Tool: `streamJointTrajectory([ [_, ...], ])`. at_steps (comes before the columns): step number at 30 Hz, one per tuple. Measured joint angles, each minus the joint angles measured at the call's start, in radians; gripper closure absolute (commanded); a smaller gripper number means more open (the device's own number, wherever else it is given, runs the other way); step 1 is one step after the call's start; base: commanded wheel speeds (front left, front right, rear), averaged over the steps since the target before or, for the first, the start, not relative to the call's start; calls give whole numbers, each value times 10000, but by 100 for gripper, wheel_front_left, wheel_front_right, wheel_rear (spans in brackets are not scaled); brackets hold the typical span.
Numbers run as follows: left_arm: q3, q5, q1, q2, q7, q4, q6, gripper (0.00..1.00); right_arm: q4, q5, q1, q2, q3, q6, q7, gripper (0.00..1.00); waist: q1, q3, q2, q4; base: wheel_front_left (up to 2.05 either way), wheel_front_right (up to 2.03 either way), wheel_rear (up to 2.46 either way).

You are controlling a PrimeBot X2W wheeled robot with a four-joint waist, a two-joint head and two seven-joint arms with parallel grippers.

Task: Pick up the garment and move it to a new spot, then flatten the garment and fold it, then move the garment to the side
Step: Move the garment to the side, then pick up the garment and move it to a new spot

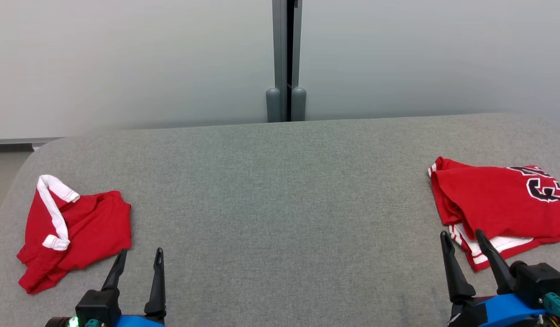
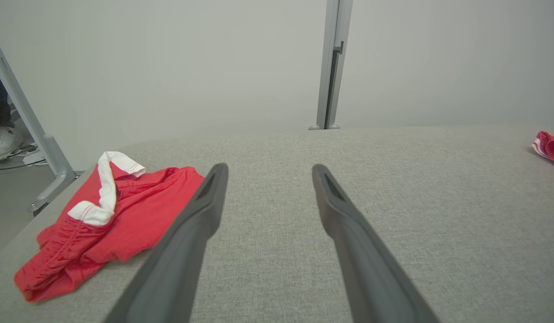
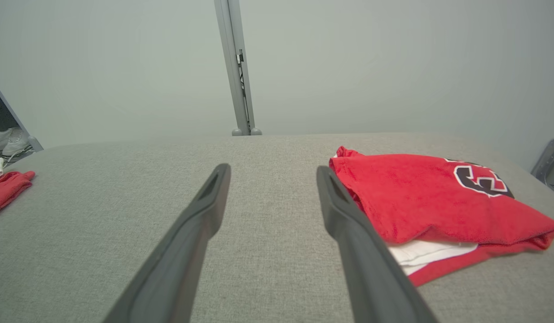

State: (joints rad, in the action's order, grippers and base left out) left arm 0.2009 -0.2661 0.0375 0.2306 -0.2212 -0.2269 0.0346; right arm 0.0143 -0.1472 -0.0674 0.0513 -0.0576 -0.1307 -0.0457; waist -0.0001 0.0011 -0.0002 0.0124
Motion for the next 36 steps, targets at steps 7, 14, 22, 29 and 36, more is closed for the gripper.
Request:
streamJointTrajectory([
  [7, 73, -75, 192, 77, 190, 128, 10, 0, -192, -40, -235, 0, -79, 0, 100, 0, 0, -242, 1, -67, 0, 0, 0],
  [14, 119, -146, 193, 77, 257, 148, 86, 0, -174, -44, -237, 0, -86, 0, 105, 0, 1, -246, 3, -37, 0, 0, 0],
  [22, 207, -221, 158, 42, 163, 84, 86, 0, -82, -63, -235, 0, -186, 0, 102, 0, 1, -225, 2, 97, 0, 0, 0],
  [29, 330, -217, -162, -29, -19, 17, -2, 0, -155, -50, -313, 0, -435, 0, 142, 0, 1, -282, 2, 583, 0, 0, 0],
  [36, 395, -144, -967, -199, -247, -146, -82, 0, -757, 148, -360, 0, -380, 0, 462, 0, 2, -182, 3, 1690, 0, 0, 0],
])
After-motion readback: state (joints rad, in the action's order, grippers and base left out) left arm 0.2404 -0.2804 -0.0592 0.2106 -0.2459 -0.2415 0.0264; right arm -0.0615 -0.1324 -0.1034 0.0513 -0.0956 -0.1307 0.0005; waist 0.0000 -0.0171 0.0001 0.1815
